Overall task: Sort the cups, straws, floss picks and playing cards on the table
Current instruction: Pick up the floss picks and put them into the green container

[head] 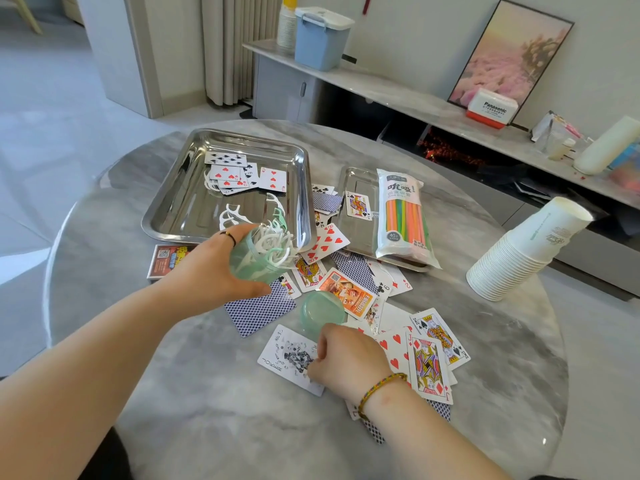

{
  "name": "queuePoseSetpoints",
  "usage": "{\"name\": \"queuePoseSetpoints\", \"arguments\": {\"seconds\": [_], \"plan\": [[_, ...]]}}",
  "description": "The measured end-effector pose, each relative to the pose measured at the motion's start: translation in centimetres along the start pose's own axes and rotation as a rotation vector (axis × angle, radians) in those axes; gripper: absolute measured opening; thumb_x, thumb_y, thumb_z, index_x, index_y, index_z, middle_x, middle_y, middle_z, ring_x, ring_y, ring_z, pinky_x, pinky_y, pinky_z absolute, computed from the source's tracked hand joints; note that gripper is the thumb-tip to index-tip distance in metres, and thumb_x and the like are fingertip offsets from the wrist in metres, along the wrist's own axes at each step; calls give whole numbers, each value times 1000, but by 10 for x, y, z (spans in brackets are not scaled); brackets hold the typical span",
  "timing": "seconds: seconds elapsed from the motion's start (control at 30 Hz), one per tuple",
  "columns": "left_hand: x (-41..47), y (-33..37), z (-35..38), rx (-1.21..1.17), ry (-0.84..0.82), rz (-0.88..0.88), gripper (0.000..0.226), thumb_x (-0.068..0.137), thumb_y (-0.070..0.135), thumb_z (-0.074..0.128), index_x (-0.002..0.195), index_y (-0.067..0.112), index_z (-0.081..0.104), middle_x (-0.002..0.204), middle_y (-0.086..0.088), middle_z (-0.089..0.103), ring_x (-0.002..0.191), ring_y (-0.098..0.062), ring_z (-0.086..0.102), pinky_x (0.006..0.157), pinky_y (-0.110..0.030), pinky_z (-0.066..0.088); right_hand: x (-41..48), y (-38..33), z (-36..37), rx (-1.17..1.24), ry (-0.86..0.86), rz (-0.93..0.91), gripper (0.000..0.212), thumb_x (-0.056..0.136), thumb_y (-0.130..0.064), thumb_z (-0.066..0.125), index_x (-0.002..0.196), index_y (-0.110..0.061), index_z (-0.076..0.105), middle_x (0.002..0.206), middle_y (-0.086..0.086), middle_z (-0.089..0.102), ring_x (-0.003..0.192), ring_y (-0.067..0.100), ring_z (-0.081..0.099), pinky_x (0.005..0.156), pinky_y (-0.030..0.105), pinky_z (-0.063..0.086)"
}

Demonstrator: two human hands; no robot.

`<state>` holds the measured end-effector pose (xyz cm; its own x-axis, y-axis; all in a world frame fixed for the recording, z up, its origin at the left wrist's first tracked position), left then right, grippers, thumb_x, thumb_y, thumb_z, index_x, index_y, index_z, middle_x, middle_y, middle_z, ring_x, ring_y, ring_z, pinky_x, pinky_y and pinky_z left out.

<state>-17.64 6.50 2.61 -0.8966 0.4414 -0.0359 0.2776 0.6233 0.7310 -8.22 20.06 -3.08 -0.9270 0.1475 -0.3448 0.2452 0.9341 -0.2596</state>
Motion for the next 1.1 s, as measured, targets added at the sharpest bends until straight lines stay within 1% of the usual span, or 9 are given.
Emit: {"name": "queuePoseSetpoints", "arguments": {"seconds": [0.07,0.2,0.33,0.53,0.67,0.77,0.87,0.97,1.1], "plan": [[0,0,1,5,-8,5,89,67,24,78,141,23,27,105,11,38,95,-6,38,80,-18,30,1,6,-9,123,19,-20,29,81,-16,54,62,-27,36,74,-5,48,75,16,48,57,23,35],[2,-2,10,21,-55,3,90,68,28,78,141,26,25,109,9,42,95,-7,39,80,-17,30,2,16,-45,504,187,-61,32,82,-4,55,66,-30,44,63,-10,50,52,-1,45,54,12,36],[3,-1,22,54,-101,27,91,68,31,77,142,27,23,126,5,46,96,-6,38,83,-15,31,0,7,-76,707,357,-170,31,81,-2,61,69,-30,53,66,-10,57,58,-6,53,57,5,41],[4,1,27,58,-119,67,90,67,30,78,140,26,26,125,7,47,98,-5,40,85,-14,32,3,-17,-85,557,385,-285,17,81,-4,61,74,-19,65,67,-22,53,63,-13,54,64,2,41],[4,5,29,31,-122,100,85,67,28,78,137,28,31,104,20,42,95,-1,41,74,-8,31,9,-32,-83,419,372,-373,11,81,-5,61,86,-5,71,73,-11,55,63,-7,45,68,5,37],[5,6,32,24,-131,116,81,66,27,78,135,30,34,96,27,40,93,-1,42,65,1,34,11,-40,-84,412,452,-441,15,80,-16,61,86,-8,72,71,-20,50,68,-8,44,71,7,35],[8,0,29,37,-112,77,85,68,28,78,138,29,29,111,16,43,96,-3,41,75,-5,33,24,-13,-88,556,533,-290,10,84,-10,60,86,-10,70,72,-21,51,65,-2,48,67,8,38],[14,-7,23,53,-77,12,91,68,31,77,141,29,23,122,9,43,97,-4,37,84,-15,30,48,25,-75,659,472,-47,12,87,-7,56,89,-15,64,77,-8,57,67,0,53,68,14,41],[21,-13,9,23,19,-49,88,68,27,78,139,27,27,113,8,44,94,-5,39,79,-17,31,81,38,-61,823,318,110,18,89,-10,54,105,-9,60,89,5,59,78,14,54,73,25,46]]}}
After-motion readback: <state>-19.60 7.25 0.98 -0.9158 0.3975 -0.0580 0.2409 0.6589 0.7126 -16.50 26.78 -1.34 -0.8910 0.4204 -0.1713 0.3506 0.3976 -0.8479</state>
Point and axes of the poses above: each hand's wrist, its own x-axis towards the middle knuckle, its own z-axis out of the palm, y = z × x, the point moved 7 cm from there along x, towards the middle knuckle
